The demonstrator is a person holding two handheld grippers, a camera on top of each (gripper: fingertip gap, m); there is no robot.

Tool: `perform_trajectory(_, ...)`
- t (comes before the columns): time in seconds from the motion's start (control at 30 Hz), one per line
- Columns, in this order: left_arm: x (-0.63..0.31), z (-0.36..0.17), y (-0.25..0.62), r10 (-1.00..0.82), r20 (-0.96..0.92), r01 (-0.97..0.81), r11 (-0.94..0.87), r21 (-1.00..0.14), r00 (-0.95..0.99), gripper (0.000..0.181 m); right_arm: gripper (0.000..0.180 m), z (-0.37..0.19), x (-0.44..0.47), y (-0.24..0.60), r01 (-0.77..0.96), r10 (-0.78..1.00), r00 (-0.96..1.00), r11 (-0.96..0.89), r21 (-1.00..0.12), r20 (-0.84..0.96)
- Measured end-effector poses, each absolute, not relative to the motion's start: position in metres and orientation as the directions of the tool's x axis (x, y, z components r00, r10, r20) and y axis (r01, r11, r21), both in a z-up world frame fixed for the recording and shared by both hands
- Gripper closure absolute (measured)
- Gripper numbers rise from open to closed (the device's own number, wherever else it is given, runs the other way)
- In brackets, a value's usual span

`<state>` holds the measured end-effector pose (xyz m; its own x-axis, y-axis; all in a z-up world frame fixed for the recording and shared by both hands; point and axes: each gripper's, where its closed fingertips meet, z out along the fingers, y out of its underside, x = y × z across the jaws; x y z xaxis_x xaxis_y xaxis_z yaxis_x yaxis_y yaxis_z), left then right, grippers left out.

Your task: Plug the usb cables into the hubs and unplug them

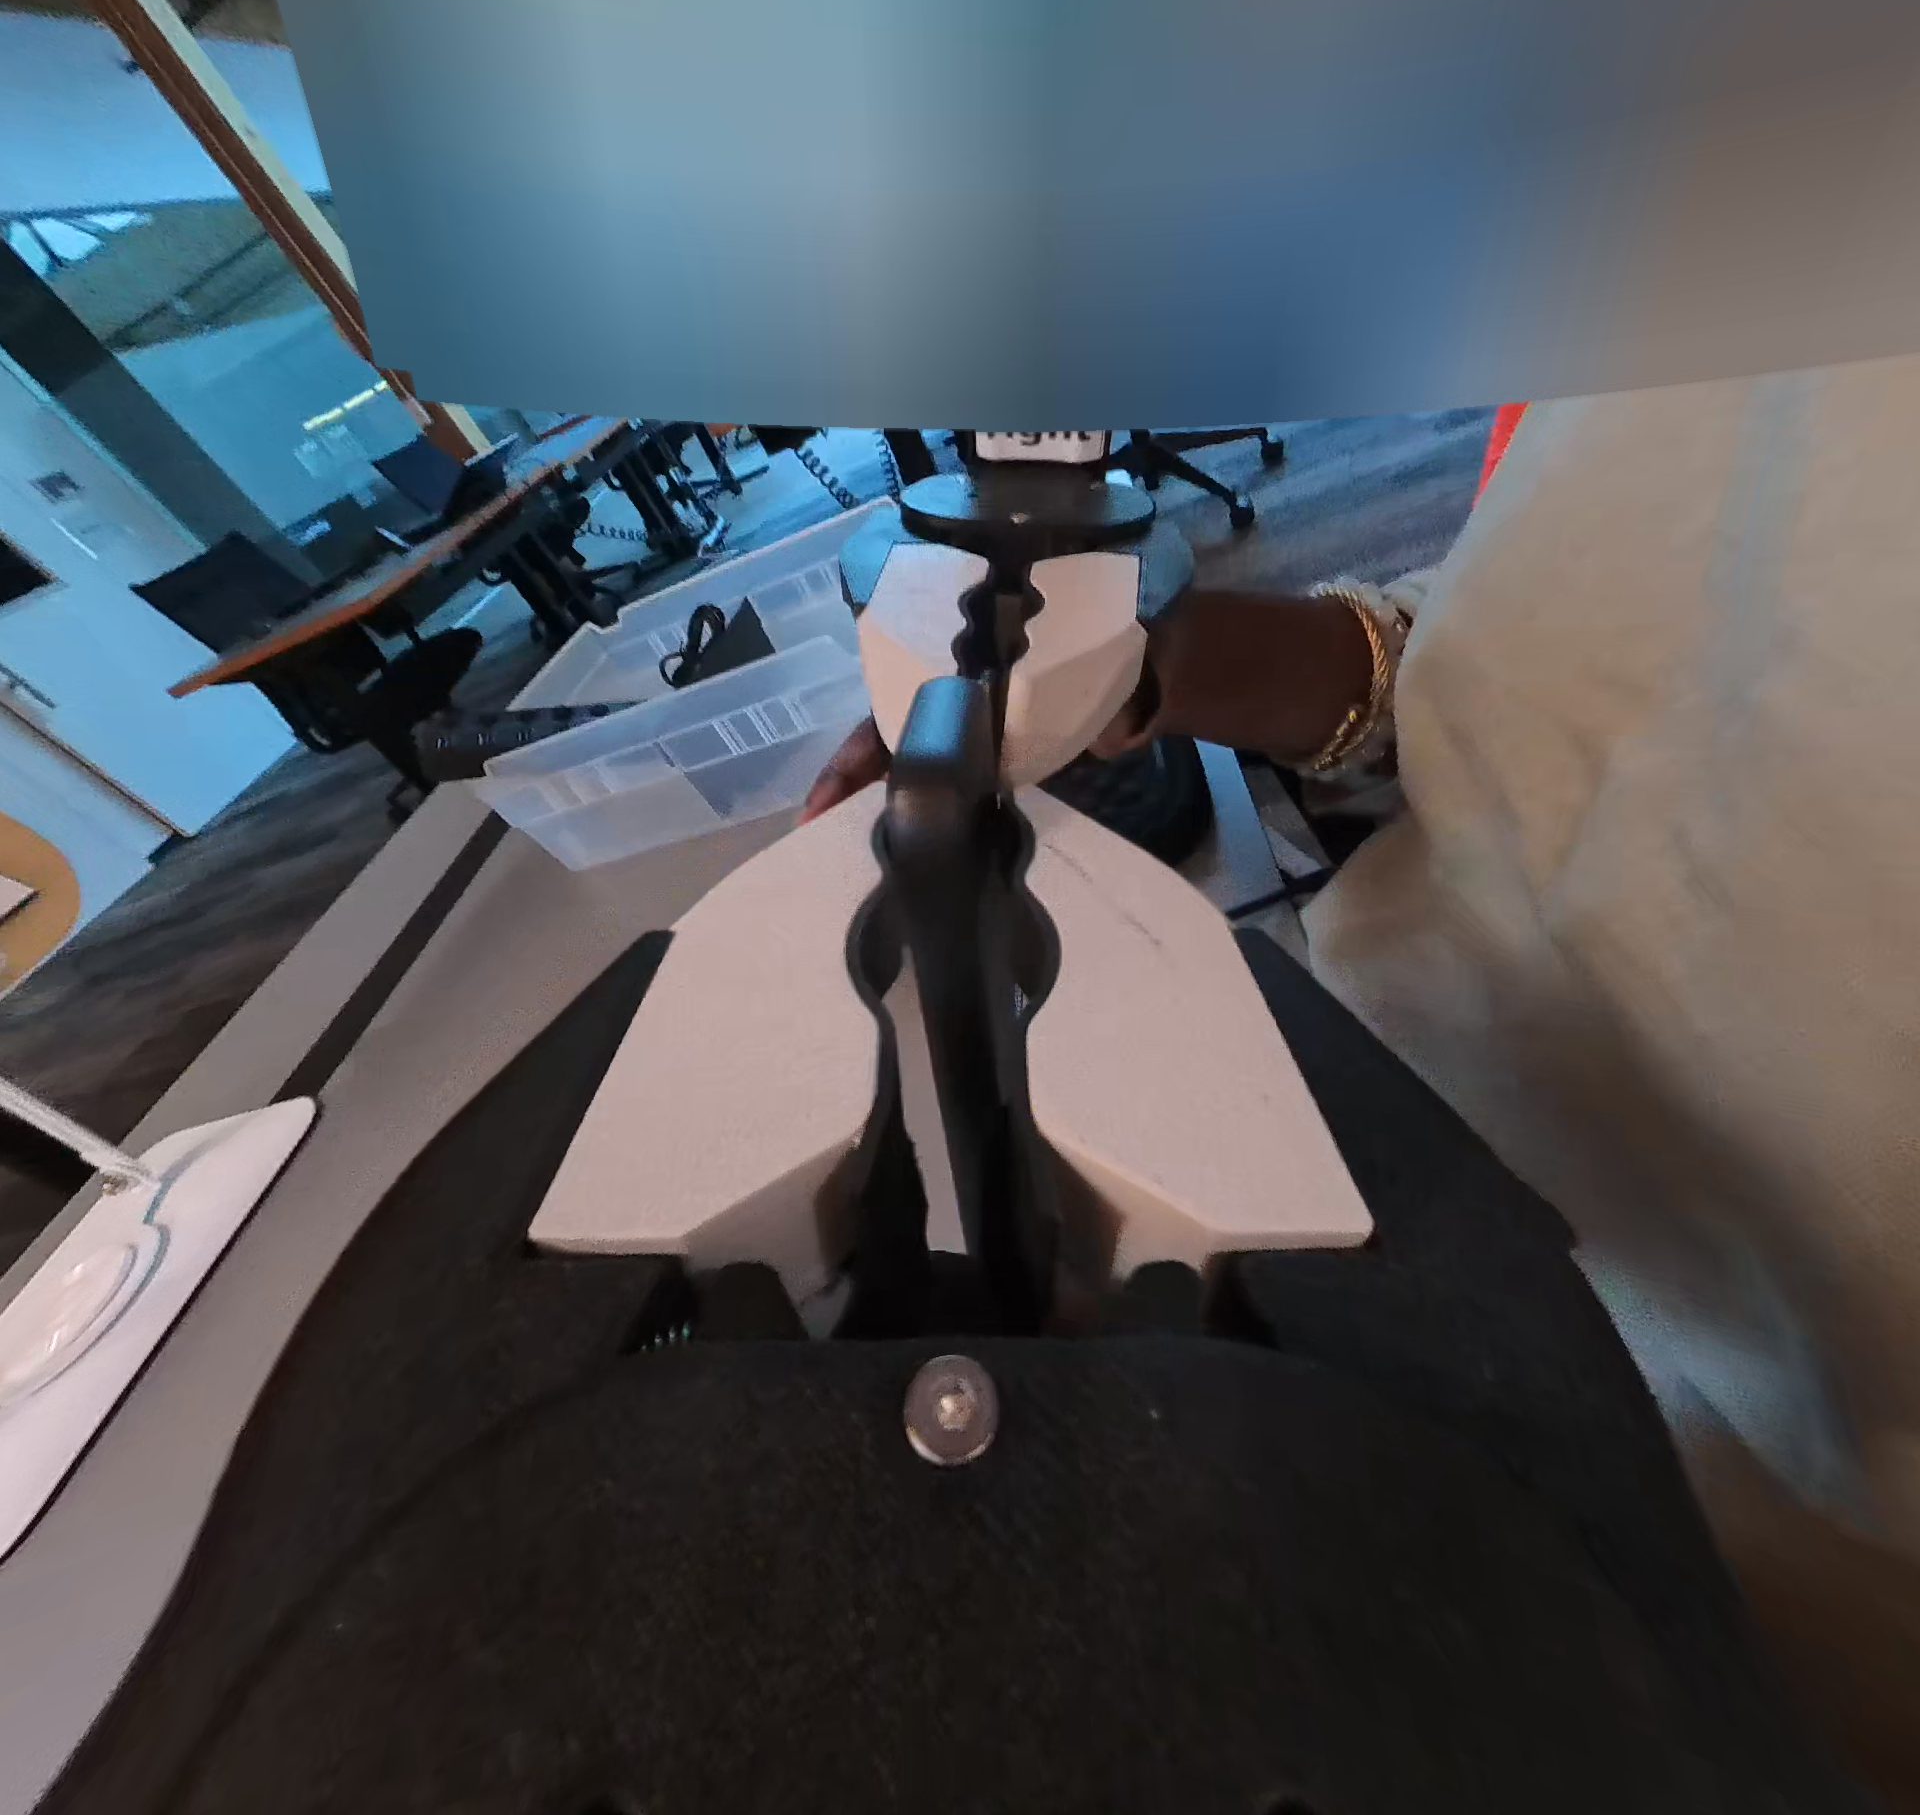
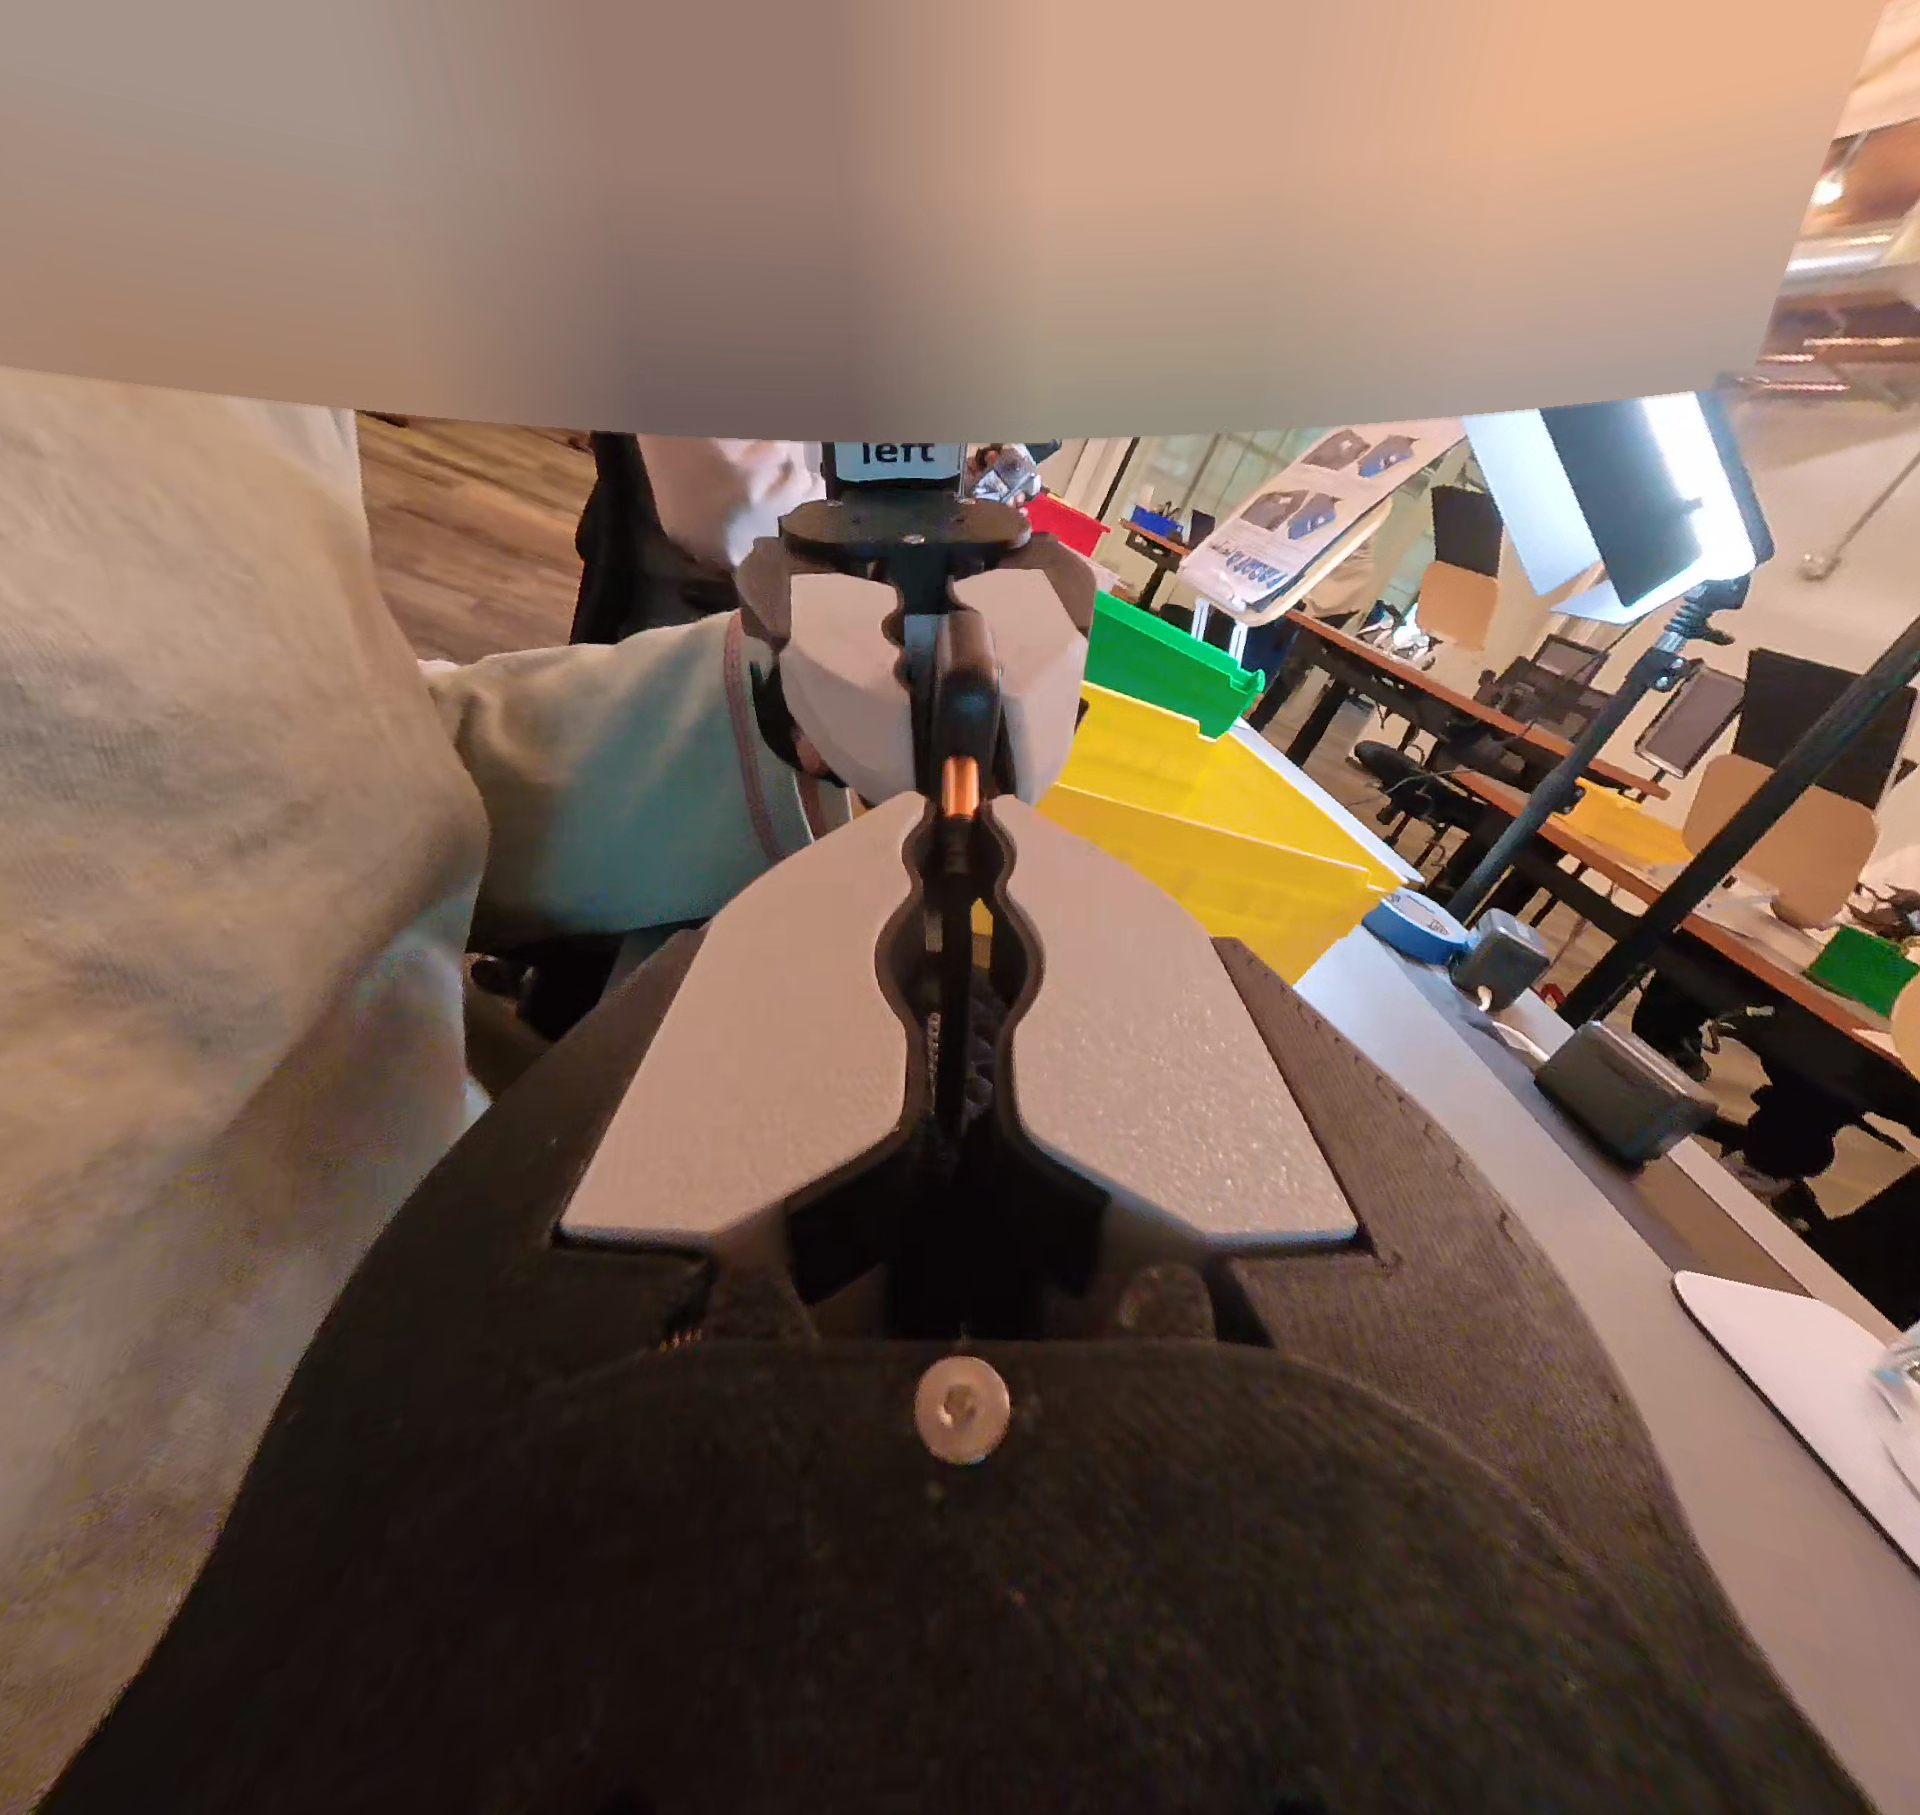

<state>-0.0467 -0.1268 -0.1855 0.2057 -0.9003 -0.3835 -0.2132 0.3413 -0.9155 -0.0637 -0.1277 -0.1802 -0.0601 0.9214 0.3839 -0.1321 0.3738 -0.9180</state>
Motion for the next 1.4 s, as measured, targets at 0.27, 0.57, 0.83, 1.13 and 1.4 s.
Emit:
perform_trajectory(0.27,-0.05,-0.192,-0.137,-0.901,-0.411,-0.297,0.359,-0.885,0.137,0.168,0.173,-0.19,-0.066,-0.134,-0.03,0.869,-0.105,0.482,-0.875,0.483)
perform_trajectory(0.57,-0.125,-0.148,-0.125,-0.815,-0.419,-0.198,0.369,-0.908,0.401,0.168,0.173,-0.123,0.058,-0.076,-0.222,0.869,0.278,0.472,-0.853,0.409)
perform_trajectory(0.83,-0.105,-0.147,-0.127,-0.811,-0.457,-0.175,0.422,-0.89,0.365,0.168,0.173,-0.003,0.164,-0.042,-0.17,0.511,0.768,0.744,-0.647,0.386)
perform_trajectory(1.13,-0.106,-0.153,-0.127,-0.812,-0.466,-0.201,0.421,-0.885,0.352,0.168,0.173,0.02,0.227,0.049,0.259,0.033,0.861,0.831,-0.492,0.508)
perform_trajectory(1.4,-0.102,-0.16,-0.123,-0.814,-0.469,-0.232,0.41,-0.882,0.342,0.168,0.172,-0.058,0.226,0.109,0.475,0.024,0.679,0.747,-0.465,0.734)
